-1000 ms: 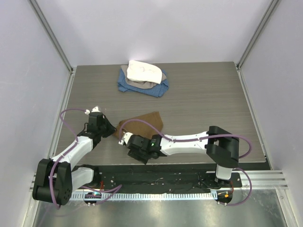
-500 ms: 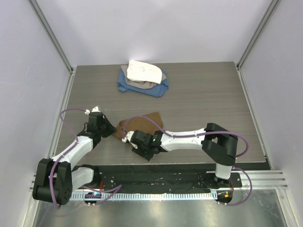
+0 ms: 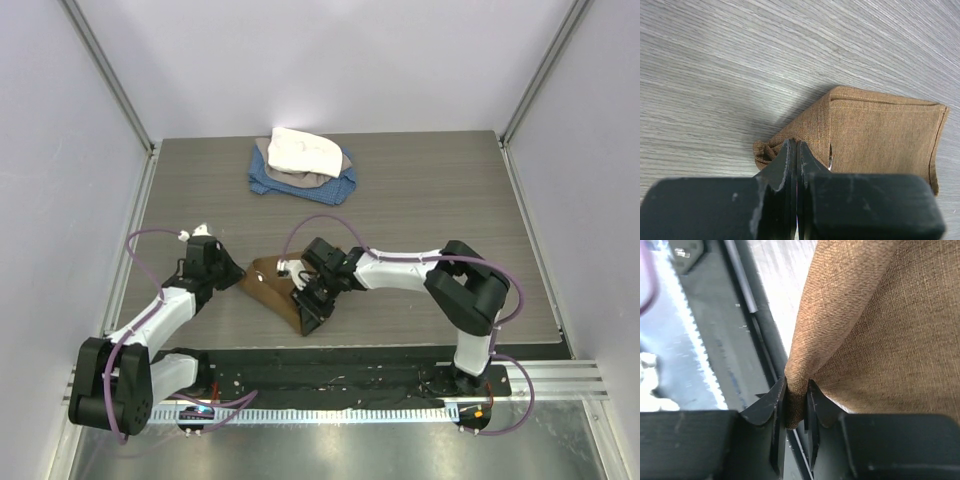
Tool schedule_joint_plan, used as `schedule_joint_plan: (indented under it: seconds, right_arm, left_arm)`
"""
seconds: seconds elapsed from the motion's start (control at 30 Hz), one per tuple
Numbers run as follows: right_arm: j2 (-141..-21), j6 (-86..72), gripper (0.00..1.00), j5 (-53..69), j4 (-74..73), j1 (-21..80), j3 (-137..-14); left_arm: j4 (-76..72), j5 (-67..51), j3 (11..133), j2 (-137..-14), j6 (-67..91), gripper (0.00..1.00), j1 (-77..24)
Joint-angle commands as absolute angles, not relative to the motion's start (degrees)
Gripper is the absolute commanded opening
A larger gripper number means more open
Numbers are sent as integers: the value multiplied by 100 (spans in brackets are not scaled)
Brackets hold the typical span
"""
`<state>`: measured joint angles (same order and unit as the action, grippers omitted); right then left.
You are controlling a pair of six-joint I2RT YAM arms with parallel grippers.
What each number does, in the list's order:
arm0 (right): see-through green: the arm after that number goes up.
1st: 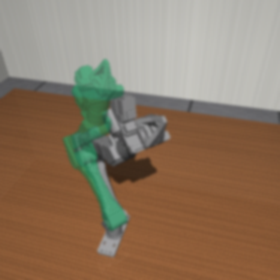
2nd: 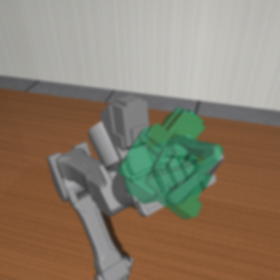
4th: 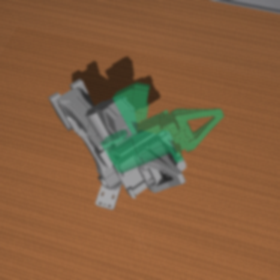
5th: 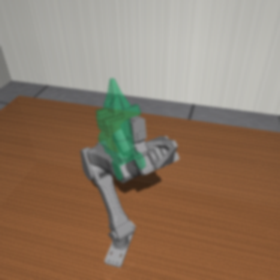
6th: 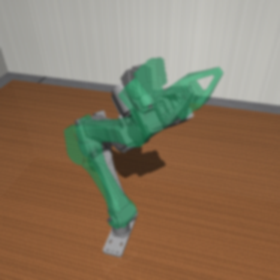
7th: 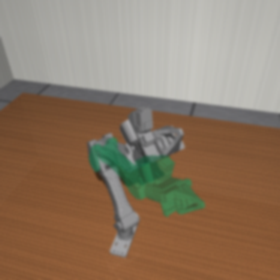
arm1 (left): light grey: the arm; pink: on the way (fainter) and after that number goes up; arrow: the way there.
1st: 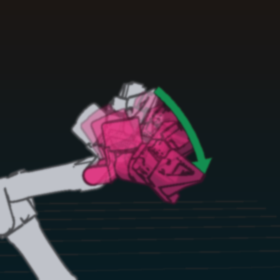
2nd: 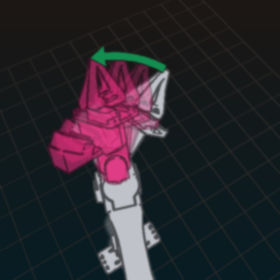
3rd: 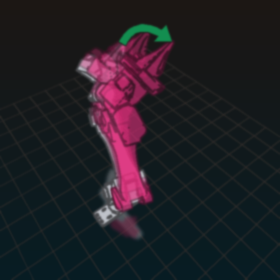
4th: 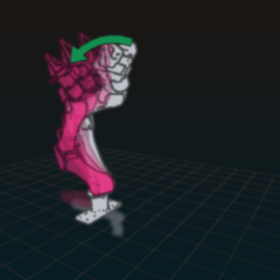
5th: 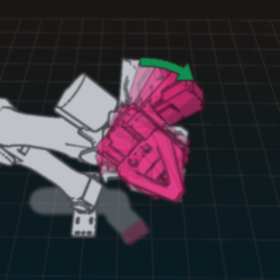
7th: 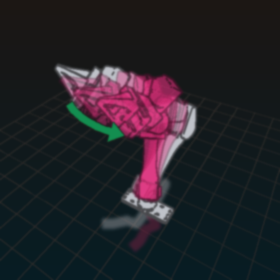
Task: Fold the napkin, place the utensils inside, and roll it up
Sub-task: Roll the napkin with the utensil
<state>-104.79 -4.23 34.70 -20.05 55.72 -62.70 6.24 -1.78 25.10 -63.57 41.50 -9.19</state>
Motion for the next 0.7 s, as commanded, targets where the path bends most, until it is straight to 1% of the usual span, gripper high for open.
schedule_joint_plan:
  seconds: [0.0,0.1,0.33,0.43,0.47,0.5,0.53,0.6,0.63,0.67]
  right_arm:
    - [-10731,-588,19,5140,-1540,5248,-6074]
    - [-10933,-834,19,5633,-1092,4993,-5907]
    - [-11197,-852,21,5608,-923,4676,-5696]
    - [-11092,-914,27,5450,-905,4650,-5695]
    - [-10979,-923,30,5397,-931,4649,-5695]
    - [-10899,-932,35,5275,-958,4649,-5695]
    - [-10811,-923,46,5160,-1010,4641,-5721]
    - [-10584,-827,56,4740,-1431,4641,-5800]
    - [-10504,-774,67,4563,-1615,4641,-5896]
    - [-10425,-669,70,4379,-1948,4641,-5950]
  left_arm:
    - [545,-70,2716,-6398,4025,0,-853]
    - [414,-132,2716,-6477,4025,0,-853]
    - [237,-264,2768,-6679,4008,0,-861]
    - [246,-290,2769,-6706,4008,0,-861]
    - [255,-281,2769,-6697,4008,0,-853]
    - [264,-281,2769,-6680,4017,0,-861]
    - [272,-281,2769,-6680,4017,0,-853]
    - [290,-281,2786,-6662,4025,0,-853]
    - [307,-290,2795,-6671,4025,0,-861]
    - [308,-290,2795,-6671,4025,0,-861]
